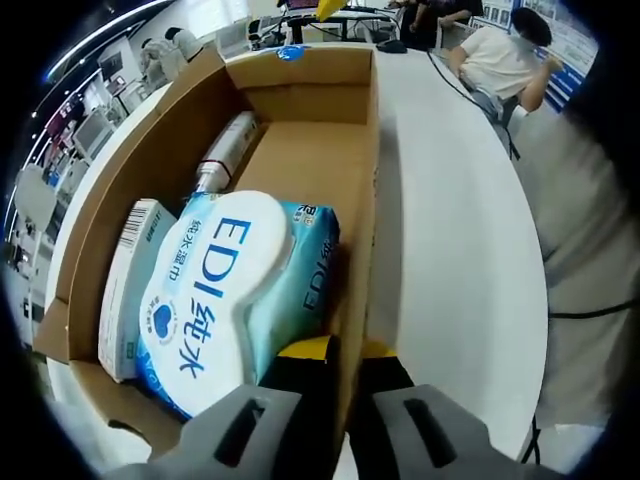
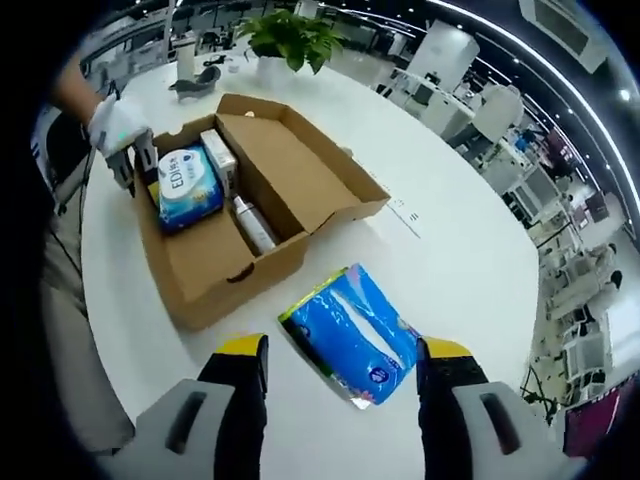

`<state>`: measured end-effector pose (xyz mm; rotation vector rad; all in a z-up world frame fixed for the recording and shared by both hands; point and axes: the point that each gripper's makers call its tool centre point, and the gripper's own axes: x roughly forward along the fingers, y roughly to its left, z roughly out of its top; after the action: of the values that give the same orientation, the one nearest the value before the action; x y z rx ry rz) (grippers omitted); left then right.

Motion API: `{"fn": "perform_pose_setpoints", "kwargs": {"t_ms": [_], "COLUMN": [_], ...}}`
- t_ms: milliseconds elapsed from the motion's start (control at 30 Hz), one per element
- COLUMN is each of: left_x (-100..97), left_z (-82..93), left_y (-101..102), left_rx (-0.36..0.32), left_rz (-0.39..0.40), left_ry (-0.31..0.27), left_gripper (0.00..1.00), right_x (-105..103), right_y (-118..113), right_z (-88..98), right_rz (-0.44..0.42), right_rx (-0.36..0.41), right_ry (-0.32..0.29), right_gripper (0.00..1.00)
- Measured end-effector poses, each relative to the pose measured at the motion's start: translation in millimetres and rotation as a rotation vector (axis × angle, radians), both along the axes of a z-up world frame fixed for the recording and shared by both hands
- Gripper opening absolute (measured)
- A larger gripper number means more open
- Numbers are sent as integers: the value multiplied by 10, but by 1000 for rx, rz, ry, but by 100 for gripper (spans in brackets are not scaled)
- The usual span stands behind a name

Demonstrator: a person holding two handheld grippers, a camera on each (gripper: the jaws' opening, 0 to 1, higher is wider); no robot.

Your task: Operate the shoe box by opening the lid, removing the specified soft item, and placing it in the target area until the item is outside and the box remains undamaged.

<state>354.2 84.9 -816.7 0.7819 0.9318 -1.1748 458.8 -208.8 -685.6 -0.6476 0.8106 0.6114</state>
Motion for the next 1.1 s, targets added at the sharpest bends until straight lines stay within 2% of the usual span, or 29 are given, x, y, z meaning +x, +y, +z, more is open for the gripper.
{"fn": "perform_pose_setpoints", "kwargs": {"t_ms": [267, 433, 633, 933, 1100], "left_x": [4, 1, -1, 1, 0], "left_z": [-5, -2, -1, -7, -4], "left_y": [6, 7, 8, 7, 5], "left_rx": [0, 0, 0, -2, -3], "left_rz": [-1, -2, -4, -7, -5], "left_ry": [0, -3, -4, -8, -10], "left_gripper": [2, 2, 2, 2, 2], "right_x": [-82, -124, -148, -203, -216], "right_y": [-83, 53, 134, 192, 273], "right_z": [30, 137, 243, 362, 454], "right_rz": [1, -30, -41, -47, -91], "right_rx": [-47, 42, 42, 75, 157], "right_ry": [-41, -87, -123, -159, -183], "right_gripper": [51, 52, 59, 57, 57]}}
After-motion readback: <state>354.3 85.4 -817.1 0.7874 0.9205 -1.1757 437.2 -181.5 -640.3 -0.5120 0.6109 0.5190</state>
